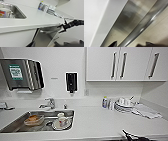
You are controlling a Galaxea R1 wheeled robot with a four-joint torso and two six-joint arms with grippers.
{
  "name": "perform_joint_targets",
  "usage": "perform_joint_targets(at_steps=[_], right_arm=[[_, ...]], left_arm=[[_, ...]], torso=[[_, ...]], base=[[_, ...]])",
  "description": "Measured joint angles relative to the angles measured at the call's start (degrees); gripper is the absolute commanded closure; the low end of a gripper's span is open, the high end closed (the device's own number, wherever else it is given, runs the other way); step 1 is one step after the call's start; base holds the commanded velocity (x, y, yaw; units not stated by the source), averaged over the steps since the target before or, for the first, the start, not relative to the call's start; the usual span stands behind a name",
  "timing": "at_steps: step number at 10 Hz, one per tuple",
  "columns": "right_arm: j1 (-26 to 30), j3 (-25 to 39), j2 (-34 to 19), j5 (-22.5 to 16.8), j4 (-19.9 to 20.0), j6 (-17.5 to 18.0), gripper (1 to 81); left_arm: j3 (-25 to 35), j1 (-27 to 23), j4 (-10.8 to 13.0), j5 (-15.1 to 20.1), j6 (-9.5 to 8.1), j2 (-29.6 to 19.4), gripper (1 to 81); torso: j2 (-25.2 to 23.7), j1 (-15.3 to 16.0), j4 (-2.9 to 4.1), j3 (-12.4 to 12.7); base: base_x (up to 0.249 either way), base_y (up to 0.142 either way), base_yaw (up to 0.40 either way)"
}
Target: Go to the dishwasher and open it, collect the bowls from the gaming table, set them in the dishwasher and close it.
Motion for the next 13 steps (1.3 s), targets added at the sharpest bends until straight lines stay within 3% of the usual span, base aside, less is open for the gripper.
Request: perform_joint_targets(at_steps=[9, 13], right_arm=[[-3.33, -7.12, 5.35, -0.98, -3.41, 0.22, 1.0], [-4.63, -10.34, 7.23, 0.96, -5.16, 0.41, 1.0]], left_arm=[[0.0, -0.09, 0.0, 0.09, 0.0, 0.23, 1.0], [0.0, -0.09, 0.01, 0.11, 0.0, 0.37, 1.0]], torso=[[0.0, 0.0, 0.0, 0.0], [0.0, 0.0, 0.0, 0.0]], base=[[0.0, 0.0, 0.0], [0.0, 0.0, 0.0]])
